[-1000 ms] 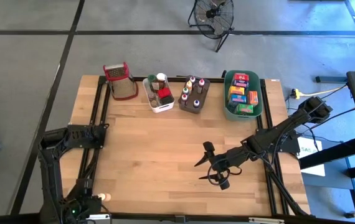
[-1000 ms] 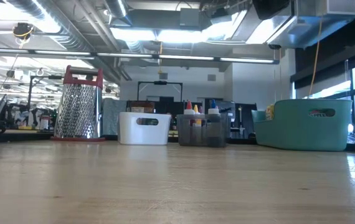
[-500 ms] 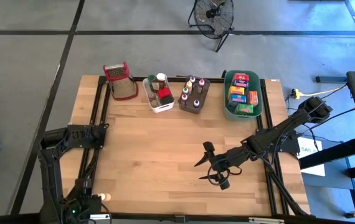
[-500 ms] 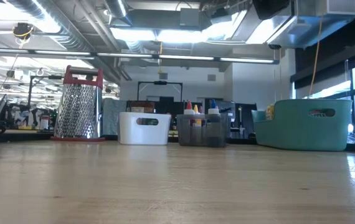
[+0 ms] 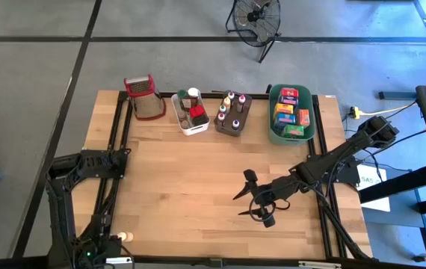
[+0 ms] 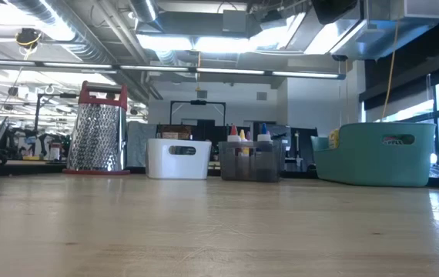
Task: Pick & Place Kitchen Items
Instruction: Put the yellow coloring bottle into the black transparent bin
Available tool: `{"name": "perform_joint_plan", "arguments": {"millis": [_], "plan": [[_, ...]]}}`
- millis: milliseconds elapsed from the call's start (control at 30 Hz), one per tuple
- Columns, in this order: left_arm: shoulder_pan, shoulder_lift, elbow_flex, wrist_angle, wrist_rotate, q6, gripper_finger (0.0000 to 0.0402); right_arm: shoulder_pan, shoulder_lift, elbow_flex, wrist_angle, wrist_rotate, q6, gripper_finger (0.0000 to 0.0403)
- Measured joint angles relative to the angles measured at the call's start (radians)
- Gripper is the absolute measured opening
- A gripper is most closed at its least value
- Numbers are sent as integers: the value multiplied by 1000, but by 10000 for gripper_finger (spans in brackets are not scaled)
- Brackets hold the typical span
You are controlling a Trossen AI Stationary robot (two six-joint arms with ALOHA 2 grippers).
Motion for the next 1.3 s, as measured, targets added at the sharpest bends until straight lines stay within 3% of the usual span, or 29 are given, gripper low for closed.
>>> {"name": "perform_joint_plan", "arguments": {"millis": [633,967,1133,1300], "plan": [[0,0,0,0,-74,-9,251,0,0,0,11,-9,0,245],[0,-2,-5,2,-36,9,251,0,0,0,22,-8,-24,245],[3,-13,-82,40,27,9,251,-7,0,0,22,-8,-27,245],[2,-20,-84,56,-56,9,251,-7,0,0,26,-8,-27,246]]}}
